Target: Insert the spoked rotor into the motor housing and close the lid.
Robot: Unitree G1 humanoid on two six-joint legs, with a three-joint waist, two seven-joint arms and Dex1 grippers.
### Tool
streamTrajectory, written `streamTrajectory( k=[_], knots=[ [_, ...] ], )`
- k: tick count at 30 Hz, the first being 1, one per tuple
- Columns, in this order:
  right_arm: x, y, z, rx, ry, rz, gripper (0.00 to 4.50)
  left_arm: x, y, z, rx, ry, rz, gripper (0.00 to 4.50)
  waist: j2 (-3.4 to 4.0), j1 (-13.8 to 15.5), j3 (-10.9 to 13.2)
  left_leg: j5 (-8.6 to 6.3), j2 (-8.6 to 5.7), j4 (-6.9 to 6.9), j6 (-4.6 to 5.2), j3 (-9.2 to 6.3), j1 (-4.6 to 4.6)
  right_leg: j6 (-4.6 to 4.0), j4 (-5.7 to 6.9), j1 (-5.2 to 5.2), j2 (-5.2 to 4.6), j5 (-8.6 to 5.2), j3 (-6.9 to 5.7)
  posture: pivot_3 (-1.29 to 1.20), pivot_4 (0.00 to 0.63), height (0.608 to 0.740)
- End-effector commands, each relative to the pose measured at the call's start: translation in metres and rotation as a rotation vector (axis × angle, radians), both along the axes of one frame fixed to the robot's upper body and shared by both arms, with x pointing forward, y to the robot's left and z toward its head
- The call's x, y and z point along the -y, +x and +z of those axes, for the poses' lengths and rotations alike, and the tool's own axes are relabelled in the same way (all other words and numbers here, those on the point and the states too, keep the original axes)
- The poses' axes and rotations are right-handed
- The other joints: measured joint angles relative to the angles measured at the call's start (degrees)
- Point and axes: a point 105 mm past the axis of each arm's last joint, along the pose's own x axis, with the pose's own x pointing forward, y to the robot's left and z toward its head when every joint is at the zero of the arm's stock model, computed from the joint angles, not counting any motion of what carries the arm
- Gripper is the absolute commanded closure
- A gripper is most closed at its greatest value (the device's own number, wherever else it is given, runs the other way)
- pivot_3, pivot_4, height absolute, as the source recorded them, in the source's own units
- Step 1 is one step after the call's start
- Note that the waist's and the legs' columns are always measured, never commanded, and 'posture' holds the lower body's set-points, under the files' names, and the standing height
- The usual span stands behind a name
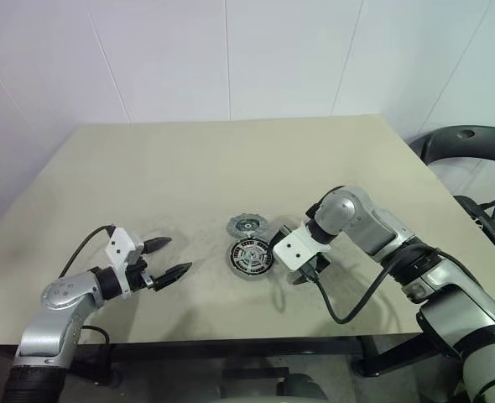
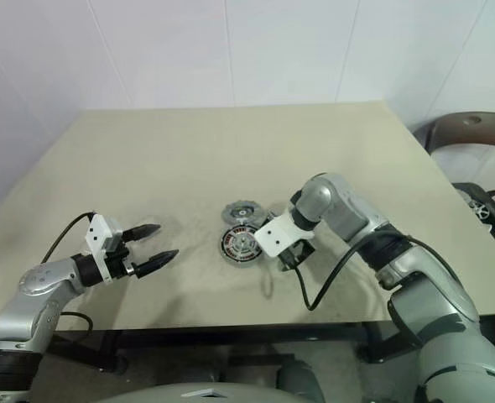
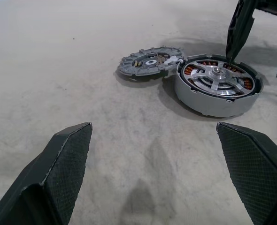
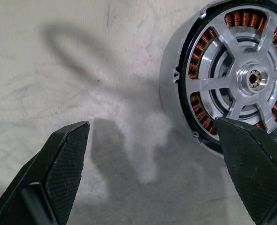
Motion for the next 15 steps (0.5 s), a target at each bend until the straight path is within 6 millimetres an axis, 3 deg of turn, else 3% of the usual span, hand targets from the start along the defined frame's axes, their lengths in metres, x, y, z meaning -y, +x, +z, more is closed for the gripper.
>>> streamTrajectory(
  k=[1,12,15],
  knots=[
    [-0.005,0.006,0.010,0.038,0.008,0.013,0.88,0.004,0.001,0.012,0.057,0.004,-0.011,0.00,0.00,-0.01,0.00,0.00,0.00,0.00,0.00,0.00,0.00,0.00,0.00,0.00,0.00,0.00,0.00,0.00,0.000,0.740],
    [-0.021,0.004,0.014,0.029,0.074,-0.061,4.45,0.007,0.004,0.013,0.062,0.003,-0.013,0.00,0.00,0.09,-0.01,0.00,-0.01,0.00,0.00,-0.01,0.02,0.00,0.01,0.01,-0.01,0.00,0.00,0.00,0.000,0.740],
    [-0.027,0.003,0.016,0.030,0.106,-0.108,4.47,0.008,0.004,0.015,0.065,0.003,-0.014,0.00,0.00,0.05,-0.01,0.00,-0.02,0.01,0.00,-0.01,0.02,0.00,0.02,0.01,0.00,0.00,0.00,0.00,0.000,0.740]
  ],
)
